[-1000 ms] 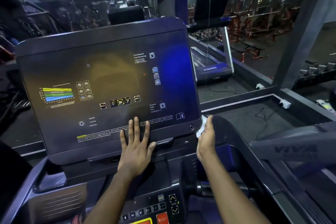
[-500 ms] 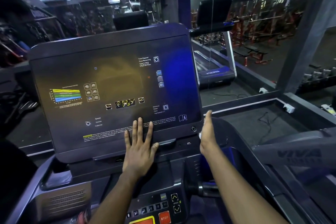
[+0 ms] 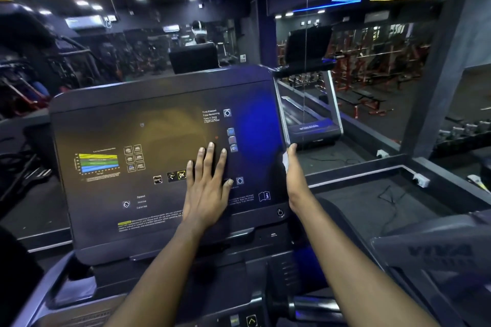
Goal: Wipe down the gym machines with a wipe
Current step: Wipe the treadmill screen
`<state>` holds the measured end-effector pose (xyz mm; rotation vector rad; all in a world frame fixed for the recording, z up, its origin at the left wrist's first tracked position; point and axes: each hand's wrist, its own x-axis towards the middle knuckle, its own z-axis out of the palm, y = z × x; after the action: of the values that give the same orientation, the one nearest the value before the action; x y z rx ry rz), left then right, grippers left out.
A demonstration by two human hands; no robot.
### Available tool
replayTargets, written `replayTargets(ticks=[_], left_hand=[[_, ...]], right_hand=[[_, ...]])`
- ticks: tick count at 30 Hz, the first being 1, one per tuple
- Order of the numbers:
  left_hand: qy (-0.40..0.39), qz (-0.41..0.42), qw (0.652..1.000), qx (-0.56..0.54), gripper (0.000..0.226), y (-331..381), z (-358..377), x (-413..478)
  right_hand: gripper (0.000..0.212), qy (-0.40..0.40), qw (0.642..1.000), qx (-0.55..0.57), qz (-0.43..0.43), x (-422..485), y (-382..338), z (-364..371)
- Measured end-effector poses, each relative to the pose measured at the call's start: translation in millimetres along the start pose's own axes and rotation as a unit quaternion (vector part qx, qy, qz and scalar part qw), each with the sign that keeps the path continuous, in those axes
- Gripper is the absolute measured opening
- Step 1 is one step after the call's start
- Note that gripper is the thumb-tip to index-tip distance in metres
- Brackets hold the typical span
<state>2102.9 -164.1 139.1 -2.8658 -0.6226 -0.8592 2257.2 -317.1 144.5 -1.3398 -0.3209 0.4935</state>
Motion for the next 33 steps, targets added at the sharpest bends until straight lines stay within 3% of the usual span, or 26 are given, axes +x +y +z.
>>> replayTargets(ticks=[5,7,10,14,17,23,27,30,33], left_hand=[[0.007,-0.010,1.000,0.010,0.071,-1.7,-9.6,28.4],[0.015,-0.012,1.000,0.009,0.073,-5.3,-13.2,36.2],[0.033,-0.004,0.999,0.008,0.073,-12.6,-24.1,55.5],[0.057,0.011,0.998,-0.001,0.072,-27.6,-47.3,92.1],[0.077,0.014,0.997,-0.005,0.073,-37.6,-65.2,122.1],[0.070,0.005,0.998,0.003,0.071,-56.2,-96.2,169.1],[0.075,0.007,0.997,0.002,0.070,-62.0,-100.6,175.8],[0.084,0.007,0.996,-0.018,0.070,-62.8,-100.9,177.0],[0.092,0.014,0.995,-0.028,0.070,-64.4,-101.3,175.8]], right_hand=[[0.082,0.038,0.998,-0.048,0.030,10.0,-7.6,4.7],[0.097,0.046,0.996,-0.055,0.049,14.4,-23.7,13.9],[0.130,0.051,0.996,-0.058,-0.033,36.0,-48.9,24.8],[0.091,0.065,0.993,-0.090,-0.032,58.7,-68.2,35.1],[0.096,0.080,0.990,-0.110,-0.021,69.3,-96.3,47.7],[0.110,0.059,0.985,-0.090,-0.135,78.1,-148.5,73.8],[0.081,0.033,0.973,-0.122,-0.192,97.8,-171.0,78.1],[0.073,0.036,0.948,-0.239,-0.206,110.3,-194.6,85.2],[0.064,0.023,0.866,-0.412,-0.283,109.4,-203.0,107.0]])
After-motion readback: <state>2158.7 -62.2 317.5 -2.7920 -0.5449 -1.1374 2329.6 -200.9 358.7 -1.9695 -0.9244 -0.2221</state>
